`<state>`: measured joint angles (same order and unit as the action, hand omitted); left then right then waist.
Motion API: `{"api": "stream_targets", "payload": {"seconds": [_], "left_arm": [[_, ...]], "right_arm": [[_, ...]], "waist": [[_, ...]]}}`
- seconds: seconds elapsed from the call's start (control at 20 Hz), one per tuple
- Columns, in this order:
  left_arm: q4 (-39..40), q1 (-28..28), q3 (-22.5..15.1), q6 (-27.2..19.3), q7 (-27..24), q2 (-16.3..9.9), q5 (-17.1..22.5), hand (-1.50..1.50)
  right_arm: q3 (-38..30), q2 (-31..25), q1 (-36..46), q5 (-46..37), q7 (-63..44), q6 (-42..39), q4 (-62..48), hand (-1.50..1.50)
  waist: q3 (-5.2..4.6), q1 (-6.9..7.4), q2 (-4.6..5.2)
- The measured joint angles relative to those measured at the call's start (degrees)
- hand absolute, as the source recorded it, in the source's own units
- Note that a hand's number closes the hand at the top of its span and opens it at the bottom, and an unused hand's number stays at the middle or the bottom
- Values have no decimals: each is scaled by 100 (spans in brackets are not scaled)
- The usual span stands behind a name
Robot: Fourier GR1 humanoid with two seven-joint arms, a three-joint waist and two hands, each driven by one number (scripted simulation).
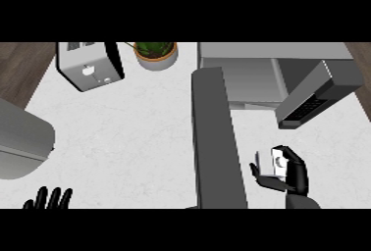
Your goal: Pick up the milk, place it into the microwave and close the microwave
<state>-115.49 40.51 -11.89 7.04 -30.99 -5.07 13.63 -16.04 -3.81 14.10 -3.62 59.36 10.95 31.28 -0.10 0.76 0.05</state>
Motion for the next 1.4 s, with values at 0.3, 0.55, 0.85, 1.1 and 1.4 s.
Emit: {"api": "stream_targets", "payload": {"seconds": [0.3, 0.55, 0.85, 1.1, 1.4], "left_arm": [[58, -104, -90, 20, -11, 21, -57, -150], [-10, 10, -80, 82, -45, -39, -14, -150], [164, 3, 40, 174, -181, -70, 86, -150], [28, 249, -121, 154, -278, -40, -19, -150], [111, 271, -242, 212, -298, -81, -66, -150]], "right_arm": [[-318, -235, 1004, 105, 70, -20, -836, 150], [-409, -252, 1321, 189, 222, -219, -1108, 150], [-395, -255, 1437, 224, 243, -323, -1083, 150], [-103, -125, 897, 206, 72, -379, -212, 150], [339, -110, -11, 176, -570, -454, 1410, 150]], "waist": [[26, 107, 49], [26, 97, 43], [19, 35, 19], [9, -64, -26], [3, -122, -40]]}}
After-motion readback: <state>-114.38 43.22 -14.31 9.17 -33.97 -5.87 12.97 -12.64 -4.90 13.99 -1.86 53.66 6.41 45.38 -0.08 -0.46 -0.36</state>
